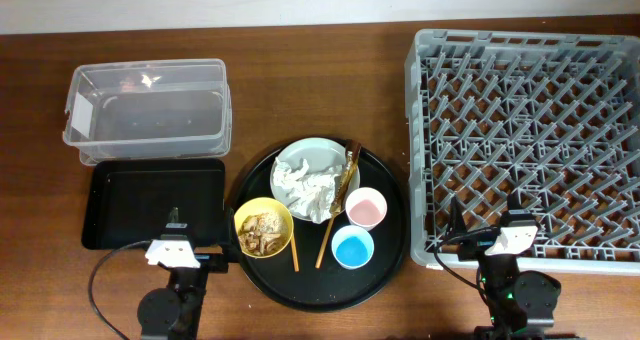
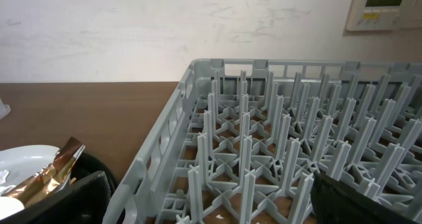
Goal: Sort waste into correct bins and load items into the dishwasher rack
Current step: 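Move the left gripper toward the brown wrapper on the white plate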
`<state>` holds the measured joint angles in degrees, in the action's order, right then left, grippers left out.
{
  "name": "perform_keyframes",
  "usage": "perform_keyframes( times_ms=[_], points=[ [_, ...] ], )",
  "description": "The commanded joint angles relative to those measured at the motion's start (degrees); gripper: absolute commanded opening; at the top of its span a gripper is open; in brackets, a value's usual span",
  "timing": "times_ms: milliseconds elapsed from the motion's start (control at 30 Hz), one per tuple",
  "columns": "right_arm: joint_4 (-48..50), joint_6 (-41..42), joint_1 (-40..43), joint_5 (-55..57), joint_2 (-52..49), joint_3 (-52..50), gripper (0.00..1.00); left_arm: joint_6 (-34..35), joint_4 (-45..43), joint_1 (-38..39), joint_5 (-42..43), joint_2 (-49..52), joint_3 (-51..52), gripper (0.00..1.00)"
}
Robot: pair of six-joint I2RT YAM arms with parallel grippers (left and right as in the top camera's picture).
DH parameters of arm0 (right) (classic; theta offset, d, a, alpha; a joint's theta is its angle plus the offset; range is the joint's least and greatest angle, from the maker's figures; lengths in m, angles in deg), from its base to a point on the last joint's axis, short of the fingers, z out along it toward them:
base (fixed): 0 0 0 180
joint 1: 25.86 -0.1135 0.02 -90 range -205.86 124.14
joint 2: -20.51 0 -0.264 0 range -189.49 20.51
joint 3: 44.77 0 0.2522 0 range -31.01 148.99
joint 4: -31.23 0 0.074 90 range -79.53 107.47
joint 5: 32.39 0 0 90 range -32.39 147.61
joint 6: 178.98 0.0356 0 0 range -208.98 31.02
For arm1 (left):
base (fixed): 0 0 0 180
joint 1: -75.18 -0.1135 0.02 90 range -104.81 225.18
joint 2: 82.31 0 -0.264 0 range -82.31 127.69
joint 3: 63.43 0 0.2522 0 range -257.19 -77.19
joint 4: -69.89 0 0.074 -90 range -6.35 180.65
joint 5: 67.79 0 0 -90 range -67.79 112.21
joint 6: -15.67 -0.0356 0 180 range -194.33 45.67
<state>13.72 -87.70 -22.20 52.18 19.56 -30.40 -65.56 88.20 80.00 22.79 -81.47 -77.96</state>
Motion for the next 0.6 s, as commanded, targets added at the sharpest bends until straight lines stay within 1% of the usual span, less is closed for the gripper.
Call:
perform_keyframes(
  times_ms=[0, 67, 167, 200, 267, 300, 367, 433, 500, 567],
  points=[
    [-0.33, 0.02, -0.26, 0.11, 0.22, -0.28, 0.98, -0.70, 0.22, 0.02, -0.42, -0.55, 0.26, 0.99],
    [-0.33, 0.31, -0.26, 0.02, 0.22, -0.28, 0.98, -0.70, 0.24, 0.02, -0.42, -0.52, 0.26, 0.99],
    [-0.37, 3.72, -0.26, -0.33, 0.22, -0.26, 0.98, -0.68, 0.31, 0.02, -0.31, -0.48, 0.20, 0.99],
    [-0.59, 3.69, -0.26, -2.45, 0.20, 0.11, 0.98, -0.66, 0.44, 0.00, 0.90, -0.31, 0.07, 0.99],
    [-3.61, 3.76, -0.26, -5.84, 0.20, 2.60, 0.98, -0.63, 2.10, 0.02, 2.89, 1.01, -1.33, 0.99],
    [-8.44, 4.15, -0.26, -5.77, 0.20, 5.31, 0.98, -0.63, 4.55, 0.02, 2.86, 2.78, -3.43, 0.99],
    [-16.37, 4.17, -0.26, -5.75, 0.17, 10.38, 0.98, -0.66, 8.87, 0.00, 2.86, 8.52, -9.46, 0.99],
    [-21.49, 4.17, -0.26, -5.73, -0.37, 14.75, 0.98, -0.66, 12.83, 0.02, 3.30, 14.67, -15.32, 1.00],
    [-29.14, 4.17, -0.26, -5.77, -3.96, 21.38, 0.98, -0.68, 18.82, 0.02, 5.18, 25.00, -25.05, 0.99],
    [-33.35, 6.38, -0.26, -5.81, -7.91, 25.40, 0.98, -0.68, 22.40, 0.02, 6.45, 32.15, -31.87, 0.99]
  ],
)
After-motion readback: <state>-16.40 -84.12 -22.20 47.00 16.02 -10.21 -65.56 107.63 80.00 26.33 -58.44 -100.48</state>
